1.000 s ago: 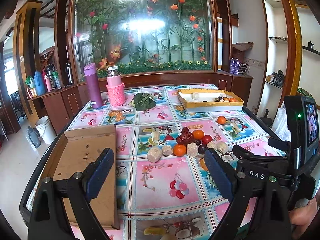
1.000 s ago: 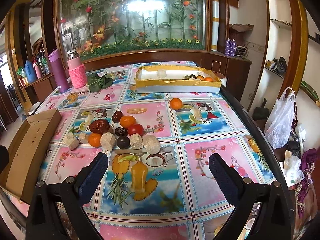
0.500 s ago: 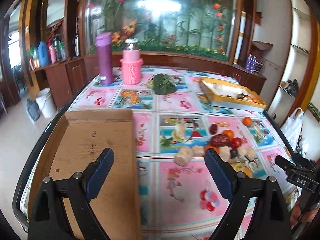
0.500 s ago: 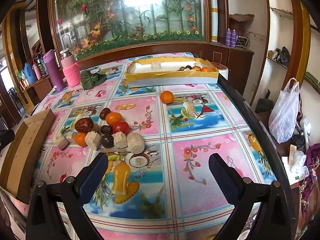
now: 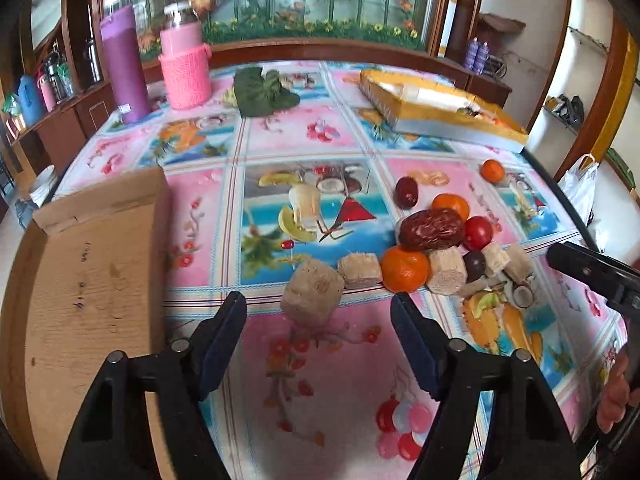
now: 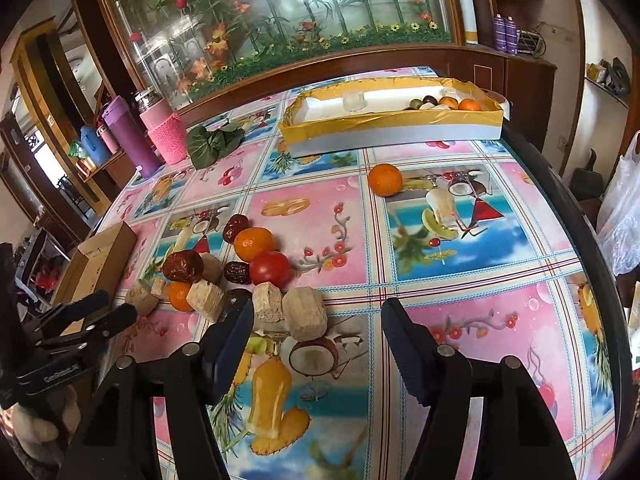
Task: Organize fruits
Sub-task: 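Grasp a beige block with the left tool while the right tool grasps another beige block, then carry the blocks into the cardboard box and open both tools to drop them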
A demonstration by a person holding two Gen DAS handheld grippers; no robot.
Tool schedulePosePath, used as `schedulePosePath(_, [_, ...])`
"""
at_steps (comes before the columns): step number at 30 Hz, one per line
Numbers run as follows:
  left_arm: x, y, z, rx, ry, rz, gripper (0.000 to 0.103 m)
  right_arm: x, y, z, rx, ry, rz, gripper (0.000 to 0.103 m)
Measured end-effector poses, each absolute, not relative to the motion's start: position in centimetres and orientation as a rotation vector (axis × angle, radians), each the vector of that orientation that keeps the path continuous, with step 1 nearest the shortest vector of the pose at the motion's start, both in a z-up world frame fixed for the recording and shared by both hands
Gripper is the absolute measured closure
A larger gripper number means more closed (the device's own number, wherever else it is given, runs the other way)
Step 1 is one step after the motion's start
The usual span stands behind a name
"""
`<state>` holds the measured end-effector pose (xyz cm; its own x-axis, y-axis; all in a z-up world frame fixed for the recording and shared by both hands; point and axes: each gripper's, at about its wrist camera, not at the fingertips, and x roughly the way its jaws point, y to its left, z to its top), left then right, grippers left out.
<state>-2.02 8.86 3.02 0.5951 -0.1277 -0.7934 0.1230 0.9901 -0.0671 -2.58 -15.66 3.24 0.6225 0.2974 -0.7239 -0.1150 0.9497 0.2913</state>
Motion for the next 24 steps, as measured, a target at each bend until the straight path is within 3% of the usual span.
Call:
schedulePosePath(5, [-1.0,8.7,2.1,-0.008,0.947,-0.135,0.031,-2.2,-14.9,2.4,0.169,0.9,0.315,0.033])
schedulePosePath(7, [-0.8,8.6,1.6,-0.012,0.966,-0.152,0.044,-1.9,-14.0,2.0,0.123,0.908,0.318,0.033])
schedulePosePath(9, [-0.8,8.5,1.4,0.004,0.958,-0.15,0.066,-1.4,-13.2,1.7,0.085,0.915,0.316,0.033])
schedulePosePath(10, [-0.8,8.5,1.4,0.007,0.961,-0.156,0.069,-1.2,-12.9,1.4,0.066,0.919,0.313,0.033])
schedulePosePath(12, [-0.9,8.8,1.5,-0.004,0.956,-0.177,0.069,-0.7,-12.4,1.0,0.037,0.928,0.309,0.034])
schedulePosePath(17, [-1.1,9.7,1.6,-0.024,0.953,-0.193,0.069,-0.5,-12.0,0.1,0.016,0.949,0.316,0.066])
schedulePosePath(19, [-1.4,10.1,1.8,-0.052,0.956,-0.195,0.069,-0.5,-12.4,0.2,0.031,0.952,0.306,0.073])
schedulePosePath(24, [-3.5,11.0,3.3,-0.101,0.92,-0.219,0.069,-2.0,-12.9,1.2,0.057,0.939,0.289,0.073])
